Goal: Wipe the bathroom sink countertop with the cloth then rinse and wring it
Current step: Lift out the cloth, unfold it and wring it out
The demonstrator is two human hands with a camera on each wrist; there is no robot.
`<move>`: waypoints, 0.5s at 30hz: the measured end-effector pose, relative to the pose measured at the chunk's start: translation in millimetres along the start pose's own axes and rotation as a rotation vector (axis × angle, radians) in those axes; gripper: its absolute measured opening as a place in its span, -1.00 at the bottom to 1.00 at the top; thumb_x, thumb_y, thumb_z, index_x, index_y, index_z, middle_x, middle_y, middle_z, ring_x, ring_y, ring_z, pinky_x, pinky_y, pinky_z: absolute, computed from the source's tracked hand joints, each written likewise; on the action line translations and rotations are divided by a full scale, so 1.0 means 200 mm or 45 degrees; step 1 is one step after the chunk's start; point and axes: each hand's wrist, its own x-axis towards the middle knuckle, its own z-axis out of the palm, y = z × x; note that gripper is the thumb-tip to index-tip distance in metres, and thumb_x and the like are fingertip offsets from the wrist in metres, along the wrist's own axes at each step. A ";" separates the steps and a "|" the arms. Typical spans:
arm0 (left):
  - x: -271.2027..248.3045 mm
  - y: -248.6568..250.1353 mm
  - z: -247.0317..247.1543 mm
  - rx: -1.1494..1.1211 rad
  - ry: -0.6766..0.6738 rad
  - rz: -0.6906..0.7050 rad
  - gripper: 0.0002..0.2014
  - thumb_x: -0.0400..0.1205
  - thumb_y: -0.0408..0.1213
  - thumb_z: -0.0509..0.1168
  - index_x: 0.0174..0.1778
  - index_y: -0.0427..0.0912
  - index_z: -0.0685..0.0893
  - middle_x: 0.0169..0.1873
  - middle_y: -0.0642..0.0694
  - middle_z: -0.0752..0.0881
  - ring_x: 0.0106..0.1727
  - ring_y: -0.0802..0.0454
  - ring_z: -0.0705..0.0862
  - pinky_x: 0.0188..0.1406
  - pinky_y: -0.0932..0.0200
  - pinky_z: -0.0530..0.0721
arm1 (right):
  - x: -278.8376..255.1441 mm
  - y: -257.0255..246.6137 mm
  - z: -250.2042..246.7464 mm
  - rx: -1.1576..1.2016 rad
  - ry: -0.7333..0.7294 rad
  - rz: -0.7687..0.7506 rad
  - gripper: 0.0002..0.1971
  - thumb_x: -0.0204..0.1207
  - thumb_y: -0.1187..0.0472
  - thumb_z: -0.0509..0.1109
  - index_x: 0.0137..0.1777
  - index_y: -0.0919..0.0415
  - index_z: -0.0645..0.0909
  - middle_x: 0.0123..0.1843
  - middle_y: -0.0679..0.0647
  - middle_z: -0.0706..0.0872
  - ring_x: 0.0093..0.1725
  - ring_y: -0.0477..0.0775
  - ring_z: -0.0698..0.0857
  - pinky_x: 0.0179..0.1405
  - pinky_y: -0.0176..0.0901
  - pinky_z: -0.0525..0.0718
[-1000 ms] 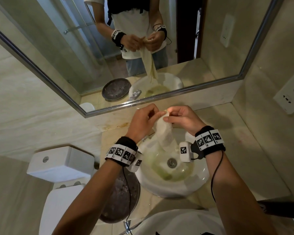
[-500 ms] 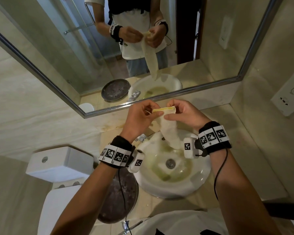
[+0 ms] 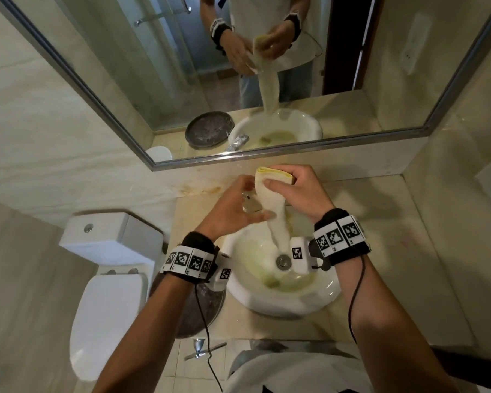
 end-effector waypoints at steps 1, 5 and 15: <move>-0.01 -0.04 0.04 -0.007 -0.047 -0.038 -0.19 0.34 0.14 0.63 0.46 0.00 0.47 0.29 0.16 0.64 0.29 0.25 0.61 0.22 0.30 0.58 | -0.01 -0.01 0.00 0.018 0.005 0.007 -0.73 0.50 0.32 0.58 0.19 0.17 0.79 0.02 -0.02 0.86 0.00 -0.15 0.79 -0.02 -0.30 0.70; -0.04 -0.12 0.23 -0.110 -0.108 -0.129 -0.37 0.41 0.06 0.62 0.38 0.02 0.62 0.21 0.19 0.74 0.21 0.28 0.68 0.28 0.17 0.62 | -0.04 -0.06 0.00 0.169 0.042 0.044 -0.70 0.42 0.34 0.64 0.14 0.19 0.75 0.00 0.00 0.84 -0.02 -0.12 0.80 -0.10 -0.28 0.73; -0.03 -0.27 0.41 -0.314 -0.014 -0.224 -0.75 0.50 -0.21 0.59 0.02 -0.22 0.80 -0.09 -0.06 0.85 -0.08 -0.02 0.82 -0.12 0.04 0.79 | -0.04 -0.15 -0.05 0.261 0.265 0.052 -0.69 0.34 0.25 0.71 0.04 0.21 0.74 0.02 0.17 0.84 0.03 0.12 0.82 0.03 0.02 0.78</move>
